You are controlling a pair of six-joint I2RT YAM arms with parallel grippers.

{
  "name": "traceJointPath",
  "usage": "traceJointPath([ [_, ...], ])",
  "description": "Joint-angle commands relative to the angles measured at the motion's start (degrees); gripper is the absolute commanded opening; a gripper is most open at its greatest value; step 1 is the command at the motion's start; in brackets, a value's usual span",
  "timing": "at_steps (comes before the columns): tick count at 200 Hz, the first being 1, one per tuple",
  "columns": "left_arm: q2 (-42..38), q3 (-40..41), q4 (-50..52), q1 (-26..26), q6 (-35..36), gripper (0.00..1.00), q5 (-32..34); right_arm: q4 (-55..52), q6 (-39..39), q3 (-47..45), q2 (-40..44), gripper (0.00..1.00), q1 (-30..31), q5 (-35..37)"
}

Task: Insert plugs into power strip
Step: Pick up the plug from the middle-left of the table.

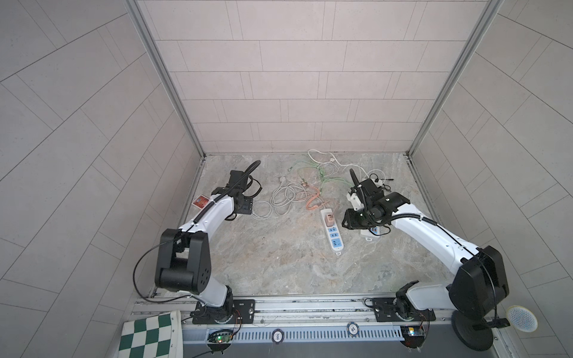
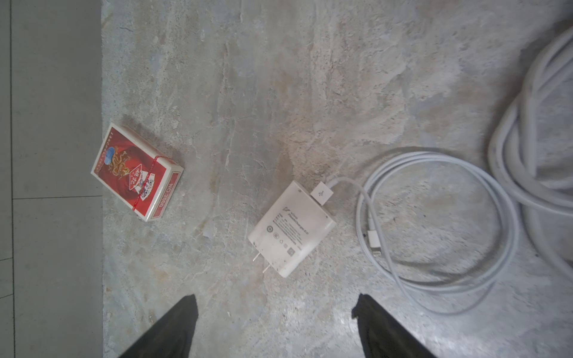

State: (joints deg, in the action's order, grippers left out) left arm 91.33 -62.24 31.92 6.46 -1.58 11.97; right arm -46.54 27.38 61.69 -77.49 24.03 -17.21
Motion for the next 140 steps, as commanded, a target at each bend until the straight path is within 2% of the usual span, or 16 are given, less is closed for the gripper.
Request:
traceJointPath([
  [1,3.5,-2.2,2.5,-0.8,1.9,0.84,0.5,-1.8,-0.9,0.2,1.9,0.40,-0.7,-0.6],
  [59,7.8,-3.3,1.7,-2.5,3.4,0.81,-2.9,-2.1,-0.8,-0.3,2.9,0.40,-2.3,-0.8],
  [93,12.7,-7.4,3.4,-4.0,5.2,0.80,-5.1,-2.3,-0.8,-0.4,2.9,0.40,-2.4,-0.9],
  [113,16.0,-10.6,6.7,-4.3,6.1,0.78,-4.2,-2.6,-0.8,-0.3,3.0,0.40,-2.5,-0.7],
  [140,17.8,-11.8,6.9,-4.6,6.4,0.75,-6.4,-2.6,-0.5,-0.3,3.4,0.40,-2.8,-0.1],
])
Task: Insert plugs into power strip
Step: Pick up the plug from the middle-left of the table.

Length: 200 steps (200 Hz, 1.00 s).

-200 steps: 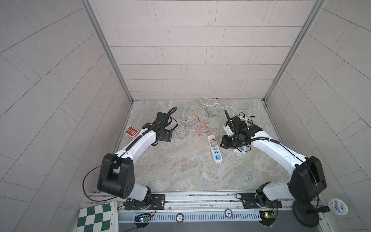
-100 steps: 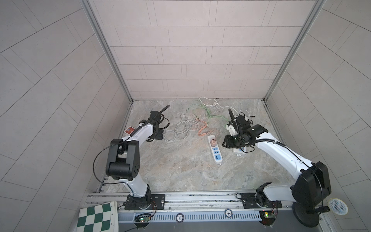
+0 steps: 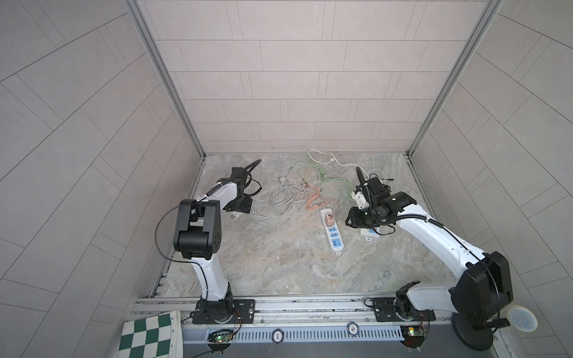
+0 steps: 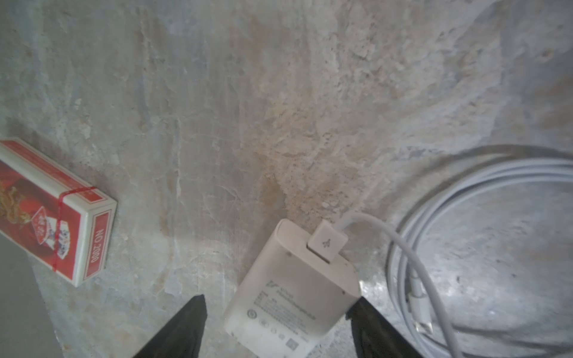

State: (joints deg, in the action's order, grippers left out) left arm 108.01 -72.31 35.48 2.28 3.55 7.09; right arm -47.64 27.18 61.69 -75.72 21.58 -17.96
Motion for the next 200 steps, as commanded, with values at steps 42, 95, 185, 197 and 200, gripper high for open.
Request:
traceJointPath([
  [42,2.4,-2.1,4.6,-0.5,0.9,0.67,-2.4,-1.7,-0.1,-0.8,1.9,0.40,-0.8,1.0],
  [95,3.9,-0.5,4.4,-0.4,-1.1,0.41,-5.6,-3.1,-0.5,-0.6,3.2,0.40,-1.5,1.4],
  [185,-13.3,8.8,-2.4,1.1,-11.7,0.30,-9.7,-2.8,-1.1,-0.4,9.9,0.40,-3.3,0.4],
  [197,-17.2,9.9,-3.8,2.5,-13.6,0.30,-10.1,-2.8,-0.8,0.0,10.4,0.40,-3.4,-1.0],
  [200,-18.1,10.2,-4.2,2.9,-14.0,0.30,-10.3,-2.8,-0.7,0.2,10.5,0.40,-3.5,-1.3],
])
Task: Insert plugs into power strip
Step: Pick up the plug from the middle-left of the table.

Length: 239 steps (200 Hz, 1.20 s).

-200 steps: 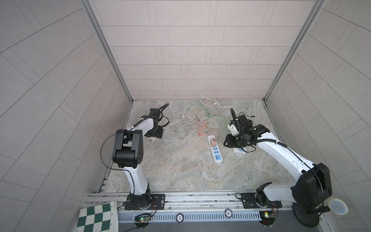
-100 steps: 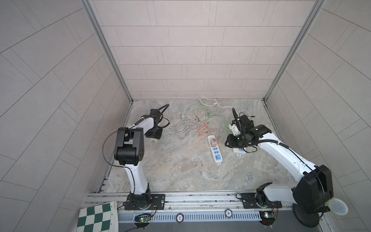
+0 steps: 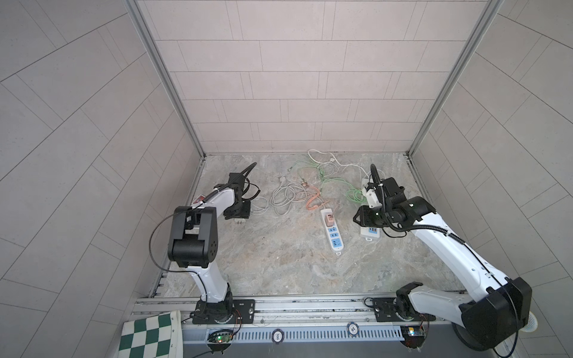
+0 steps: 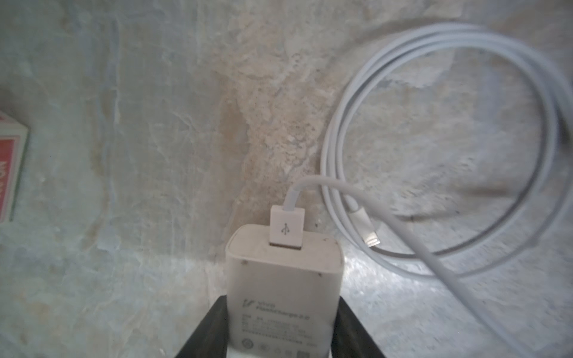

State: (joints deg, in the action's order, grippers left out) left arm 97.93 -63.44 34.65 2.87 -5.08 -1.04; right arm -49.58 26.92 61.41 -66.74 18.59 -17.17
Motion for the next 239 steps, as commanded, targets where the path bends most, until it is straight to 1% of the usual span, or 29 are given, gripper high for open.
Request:
traceJointPath([
  [1,-8.5,1.3,-3.4,2.5,-5.6,0.30,-2.2,-0.9,-0.4,0.5,1.6,0.40,-0.5,-2.2],
  [34,-18.1,3.7,-5.9,7.7,-9.4,0.31,-4.3,-0.2,0.5,1.2,2.7,0.40,-1.2,-8.7],
  [53,-23.1,5.4,-7.1,11.5,-11.3,0.31,-4.1,0.5,1.4,1.5,3.7,0.40,-1.4,-11.8],
  [64,-25.7,6.4,-8.1,14.4,-12.1,0.31,-4.5,0.8,1.8,1.6,4.4,0.40,-1.5,-13.5],
  [98,-32.6,11.7,-14.2,25.3,-14.2,0.32,-1.7,2.7,3.4,1.4,6.5,0.38,-1.6,-20.8],
  [138,-35.7,17.3,-21.5,34.4,-15.8,0.33,1.4,11.3,9.3,-2.7,7.4,0.35,-1.5,-28.8],
  [170,-35.3,18.5,-24.3,39.7,-14.0,0.32,3.9,22.0,16.3,-6.5,6.9,0.32,0.3,-33.7],
  [181,-35.2,18.5,-25.1,40.9,-13.3,0.32,4.2,24.8,18.1,-6.9,6.1,0.32,1.7,-34.3],
  [194,-35.0,18.7,-25.9,42.3,-12.5,0.32,4.9,26.0,18.9,-6.4,4.8,0.32,3.3,-33.5],
  [206,-35.1,19.0,-26.7,43.4,-11.5,0.32,5.4,25.9,18.8,-5.3,3.5,0.35,4.4,-32.5],
  [239,-35.7,20.5,-29.3,45.1,-10.2,0.32,5.6,24.8,17.8,-1.4,-0.3,0.38,7.2,-28.9],
])
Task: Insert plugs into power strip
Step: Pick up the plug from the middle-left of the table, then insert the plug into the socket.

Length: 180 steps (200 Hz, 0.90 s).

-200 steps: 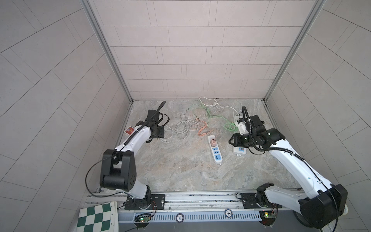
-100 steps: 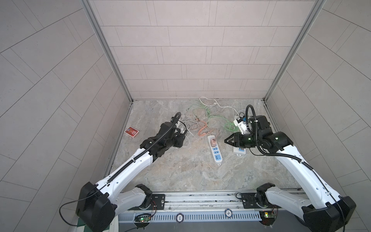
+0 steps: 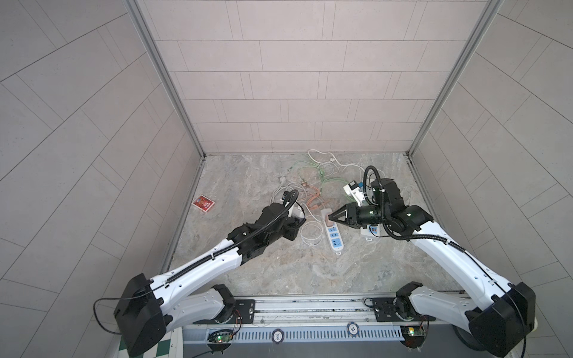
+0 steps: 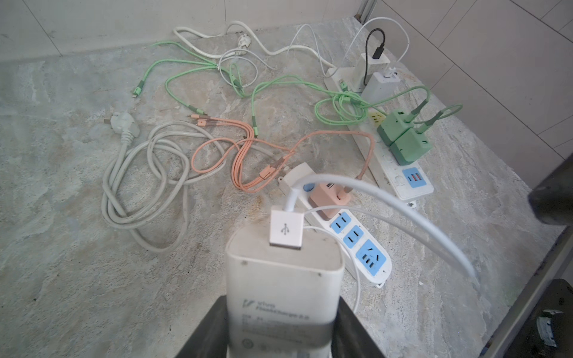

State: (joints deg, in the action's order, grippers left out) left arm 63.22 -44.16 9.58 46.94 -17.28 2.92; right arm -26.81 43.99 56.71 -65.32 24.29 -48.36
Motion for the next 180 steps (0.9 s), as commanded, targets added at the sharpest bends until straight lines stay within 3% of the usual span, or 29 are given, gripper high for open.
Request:
traceJointPath([
  [1,-1.0,1.2,-4.3,1.1,2.0,0.32,1.6,2.0,0.7,3.5,-1.8,0.38,1.6,2.4],
  [98,-2.0,2.4,-5.5,3.4,5.0,0.32,1.7,-7.3,-5.2,15.7,-14.6,0.41,11.0,14.5],
  [180,-2.5,3.6,-7.6,3.9,6.3,0.33,-0.5,-4.8,-4.5,17.3,-20.3,0.41,13.4,11.8],
])
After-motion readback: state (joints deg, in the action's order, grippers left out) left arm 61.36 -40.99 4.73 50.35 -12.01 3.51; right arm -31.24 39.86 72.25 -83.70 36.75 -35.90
